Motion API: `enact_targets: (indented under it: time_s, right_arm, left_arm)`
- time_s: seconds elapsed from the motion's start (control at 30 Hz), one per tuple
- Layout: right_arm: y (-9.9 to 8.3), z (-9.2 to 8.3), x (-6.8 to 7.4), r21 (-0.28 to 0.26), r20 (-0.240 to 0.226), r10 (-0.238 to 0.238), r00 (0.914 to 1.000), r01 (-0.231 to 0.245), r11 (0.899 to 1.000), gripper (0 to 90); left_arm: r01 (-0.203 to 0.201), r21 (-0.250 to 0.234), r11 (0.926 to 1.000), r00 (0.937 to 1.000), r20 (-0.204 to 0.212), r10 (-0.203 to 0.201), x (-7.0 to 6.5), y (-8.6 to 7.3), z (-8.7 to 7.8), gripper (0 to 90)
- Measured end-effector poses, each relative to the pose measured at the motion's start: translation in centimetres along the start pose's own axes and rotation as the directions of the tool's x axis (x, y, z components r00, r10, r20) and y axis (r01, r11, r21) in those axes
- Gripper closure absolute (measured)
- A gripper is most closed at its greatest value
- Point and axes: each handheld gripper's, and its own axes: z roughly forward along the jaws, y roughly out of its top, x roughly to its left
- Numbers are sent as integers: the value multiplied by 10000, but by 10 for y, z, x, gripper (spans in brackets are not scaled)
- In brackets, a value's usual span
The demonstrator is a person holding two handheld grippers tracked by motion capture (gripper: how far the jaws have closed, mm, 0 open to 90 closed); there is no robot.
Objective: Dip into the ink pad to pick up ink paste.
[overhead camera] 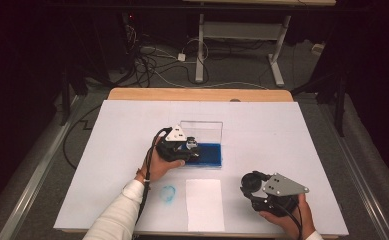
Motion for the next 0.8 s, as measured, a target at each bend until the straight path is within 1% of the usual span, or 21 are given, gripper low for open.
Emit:
enact_targets:
  time_s: [0.03,0.1,0.23,0.3,0.4,0.47,0.5,0.57,0.6,0.63,0.7,0.77,0.8]
  right_arm:
    - [0,0,0,0,3,12,10000,-12,10000,380]
    - [0,0,-1,-6,22,29,10000,-29,10000,380]
    - [-1,0,-1,15,33,80,10000,-80,10000,380]
    - [-1,1,-1,34,37,85,10000,-85,10000,380]
    - [-1,1,-1,33,9,39,10000,-39,10000,380]
    - [-1,1,-1,30,9,61,10000,-61,10000,380]
    - [-1,1,-1,36,15,65,10000,-65,10000,380]
    - [-1,1,-1,74,-1,63,10000,-63,10000,380]
    - [-1,1,-1,79,1,62,10000,-62,9999,380]
    - [-1,1,-1,90,17,57,10000,-57,9999,380]
    - [0,1,-1,75,-28,43,10000,-43,10000,380]
    - [0,0,0,60,-5,23,10000,-23,10000,380]
    - [0,0,0,46,-42,23,10000,-23,10000,380]
  left_arm:
    - [11,36,10000,10000,-3,-11,0,0,0,544]
    - [193,52,9998,9998,22,-193,0,1,-1,545]
    - [210,174,9996,9997,74,-212,1,2,-2,545]
    - [332,165,9993,9994,88,-333,1,2,-2,545]
    - [202,263,9994,9998,71,-204,1,3,-3,545]
    - [286,251,9993,9989,360,-295,1,3,-3,545]
    - [264,264,9993,9992,297,-272,0,4,-3,545]
    - [90,355,9993,9997,205,-97,-2,4,-2,545]
    - [21,368,9993,10000,90,-24,-3,5,-2,546]
    - [-181,433,9989,9998,-41,183,-5,5,-1,546]
    - [-380,498,9980,9991,-165,388,-7,6,0,546]
    - [-442,443,9980,9988,-178,450,-7,5,-1,546]
    - [-399,383,9985,9991,-151,405,-6,4,-1,546]
